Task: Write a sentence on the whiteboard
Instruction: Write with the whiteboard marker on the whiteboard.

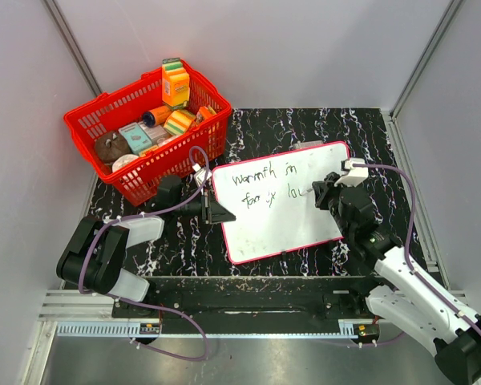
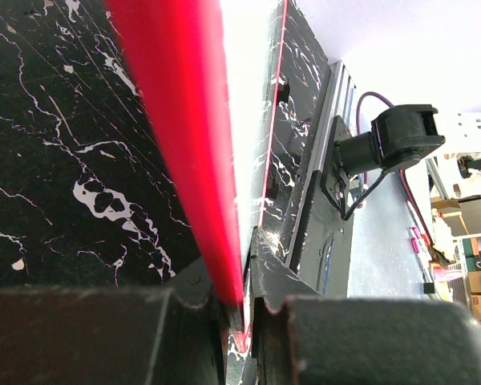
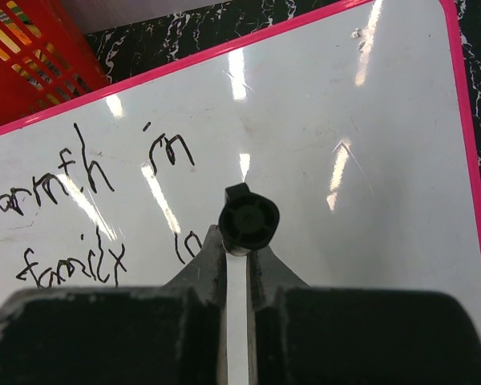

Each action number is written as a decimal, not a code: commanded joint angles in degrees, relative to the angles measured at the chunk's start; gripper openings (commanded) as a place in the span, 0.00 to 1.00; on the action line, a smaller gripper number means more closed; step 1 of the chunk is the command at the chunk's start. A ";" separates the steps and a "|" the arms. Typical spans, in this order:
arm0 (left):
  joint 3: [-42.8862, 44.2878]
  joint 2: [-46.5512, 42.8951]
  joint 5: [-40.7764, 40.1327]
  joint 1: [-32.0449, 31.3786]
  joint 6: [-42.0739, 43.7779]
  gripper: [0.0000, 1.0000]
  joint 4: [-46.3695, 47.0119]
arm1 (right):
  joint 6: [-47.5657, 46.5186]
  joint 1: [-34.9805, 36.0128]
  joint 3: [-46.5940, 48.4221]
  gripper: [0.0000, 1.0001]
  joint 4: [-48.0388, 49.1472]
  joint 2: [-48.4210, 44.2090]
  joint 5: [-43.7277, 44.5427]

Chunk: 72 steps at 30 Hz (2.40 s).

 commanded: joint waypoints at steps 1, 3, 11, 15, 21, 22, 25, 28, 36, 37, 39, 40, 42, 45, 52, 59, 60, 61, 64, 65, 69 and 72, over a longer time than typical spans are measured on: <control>-0.89 0.96 -5.64 0.31 8.91 0.00 -0.48 | -1.14 0.33 1.96 0.00 0.92 1.49 3.10; -0.98 0.87 -5.64 0.31 8.91 0.00 -0.48 | -1.31 0.33 2.32 0.00 1.27 1.76 3.54; -0.98 0.87 -5.55 0.31 8.91 0.00 -0.40 | -1.75 0.24 3.46 0.00 3.65 3.08 4.60; -0.98 0.96 -5.46 0.31 8.91 0.00 -0.39 | -1.84 0.33 3.90 0.00 4.17 3.34 4.86; -0.98 0.96 -5.55 0.31 8.91 0.00 -0.31 | -2.10 0.33 4.34 0.00 5.31 2.73 5.13; -0.98 0.87 -5.46 0.31 8.83 0.00 -0.31 | -2.11 0.33 4.43 0.00 5.49 2.90 5.13; -0.98 1.05 -5.55 0.31 8.91 0.00 -0.31 | -2.11 0.33 4.60 0.00 6.11 2.91 5.04; -0.98 0.96 -5.55 0.31 8.83 0.00 -0.31 | -2.11 0.33 4.95 0.00 6.29 3.34 4.60; -0.98 1.05 -5.46 0.31 8.83 0.00 -0.31 | -1.05 0.33 3.90 0.00 4.18 -1.12 2.05; -0.98 1.05 -5.46 0.31 8.83 0.00 -0.31 | -0.96 0.24 3.55 0.00 3.91 -1.75 2.14; -0.98 1.05 -5.46 0.31 8.83 0.00 -0.22 | -0.79 0.33 3.11 0.00 3.56 -3.32 2.23; -0.98 1.13 -5.46 0.31 8.83 0.00 -0.31 | -0.70 0.33 2.76 0.00 3.47 -3.86 2.40; -0.98 1.05 -5.46 0.31 8.83 0.00 -0.22 | -0.87 0.33 2.67 0.00 3.12 -4.82 2.93; -0.98 1.05 -5.46 0.31 8.83 0.00 -0.31 | -1.58 0.33 2.76 0.00 2.51 -4.04 3.81; -0.98 1.05 -5.46 0.31 8.74 0.00 -0.22 | -1.40 0.24 2.06 0.00 3.21 -1.75 3.90; -0.89 1.13 -5.38 0.31 8.74 0.00 -0.22 | -1.31 0.33 1.44 0.00 3.82 -0.96 3.63; -0.98 1.22 -5.38 0.31 8.74 0.00 -0.22 | -1.23 0.33 1.44 0.00 3.82 -0.70 3.72; -0.89 1.14 -5.38 0.31 8.74 0.00 -0.22 | -1.23 0.33 1.18 0.00 3.82 -0.61 3.63; -0.98 1.13 -5.38 0.31 8.74 0.00 -0.22 | -1.14 0.33 0.82 0.00 3.91 0.09 3.72; -0.98 1.13 -5.38 0.31 8.74 0.00 -0.22 | -1.05 0.33 0.74 0.00 4.00 0.01 3.98; -0.98 1.13 -5.29 0.31 8.74 0.00 -0.22 | -0.88 0.24 0.30 0.00 4.44 0.44 3.99; -0.89 1.14 -5.38 0.31 8.83 0.00 -0.22 | -0.87 0.33 0.21 0.00 4.70 1.06 3.98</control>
